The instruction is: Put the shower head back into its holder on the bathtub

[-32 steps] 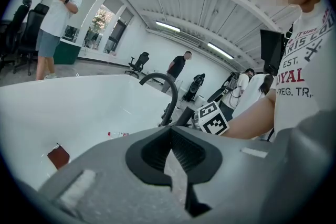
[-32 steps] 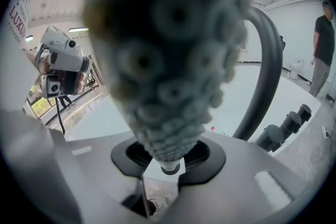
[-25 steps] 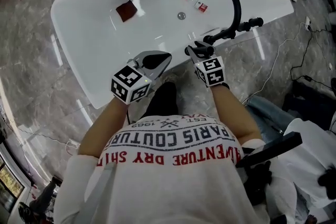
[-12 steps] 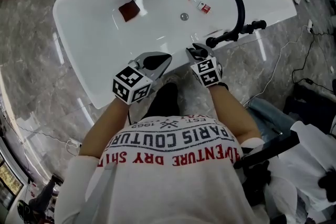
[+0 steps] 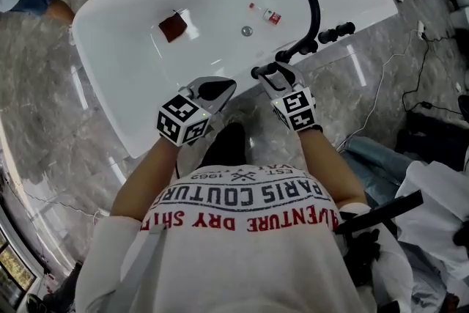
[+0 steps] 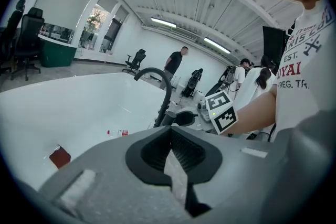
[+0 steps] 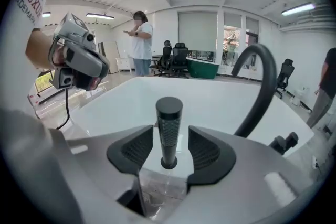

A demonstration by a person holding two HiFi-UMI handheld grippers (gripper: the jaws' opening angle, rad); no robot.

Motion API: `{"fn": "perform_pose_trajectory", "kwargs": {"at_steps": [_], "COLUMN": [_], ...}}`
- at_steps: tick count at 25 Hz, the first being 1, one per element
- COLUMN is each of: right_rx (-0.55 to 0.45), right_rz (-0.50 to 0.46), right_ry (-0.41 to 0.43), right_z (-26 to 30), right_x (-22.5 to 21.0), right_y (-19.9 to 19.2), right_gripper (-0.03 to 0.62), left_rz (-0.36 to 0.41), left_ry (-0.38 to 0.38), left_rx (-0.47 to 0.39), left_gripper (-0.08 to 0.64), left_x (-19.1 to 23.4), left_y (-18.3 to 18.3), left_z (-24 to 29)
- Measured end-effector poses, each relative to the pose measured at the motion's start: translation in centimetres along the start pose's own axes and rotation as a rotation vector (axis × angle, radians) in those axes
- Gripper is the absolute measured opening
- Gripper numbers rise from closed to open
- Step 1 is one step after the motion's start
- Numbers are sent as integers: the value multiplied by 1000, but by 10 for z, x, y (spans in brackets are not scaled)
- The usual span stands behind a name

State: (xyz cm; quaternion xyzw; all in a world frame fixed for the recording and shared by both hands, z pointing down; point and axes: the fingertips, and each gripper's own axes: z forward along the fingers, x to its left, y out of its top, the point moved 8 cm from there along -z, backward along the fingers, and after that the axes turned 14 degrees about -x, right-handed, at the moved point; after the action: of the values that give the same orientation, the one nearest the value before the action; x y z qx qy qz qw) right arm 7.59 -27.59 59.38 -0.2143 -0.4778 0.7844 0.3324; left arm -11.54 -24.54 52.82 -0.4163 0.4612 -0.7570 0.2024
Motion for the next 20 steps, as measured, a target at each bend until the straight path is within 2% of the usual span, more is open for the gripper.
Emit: {"fn": "perform_pose_trajectory", "kwargs": {"at_steps": [2,4,8,13,16,20], "right_rx": [-29,-71,-149,-237,-306,-359], "right_rz": [29,53,21,49,98,126], "right_ry": [-46,-82,-115,-16,45,102], "right_z": [-22,-51,-113,-189,-235,-293], "right_x": [5,15,48,115,150,196], "right_y": [8,18,40,55,60,67], "right_gripper": [177,115,-2,0,0,0], "left_rz": [24,47,97,144,187,199], "left_ry": [-16,-35,-69,-84,-81,-93], "left_rx": [-4,-9,-28,-64,-99,-151], "left_gripper": [2,2,2,2,2,2], "left_x": [-13,-32,-77,-148,-194,-258], "left_y": [1,0,-6,-18,-20,-21], "left_z": [0,-3,-14,-48,-72,-111]}}
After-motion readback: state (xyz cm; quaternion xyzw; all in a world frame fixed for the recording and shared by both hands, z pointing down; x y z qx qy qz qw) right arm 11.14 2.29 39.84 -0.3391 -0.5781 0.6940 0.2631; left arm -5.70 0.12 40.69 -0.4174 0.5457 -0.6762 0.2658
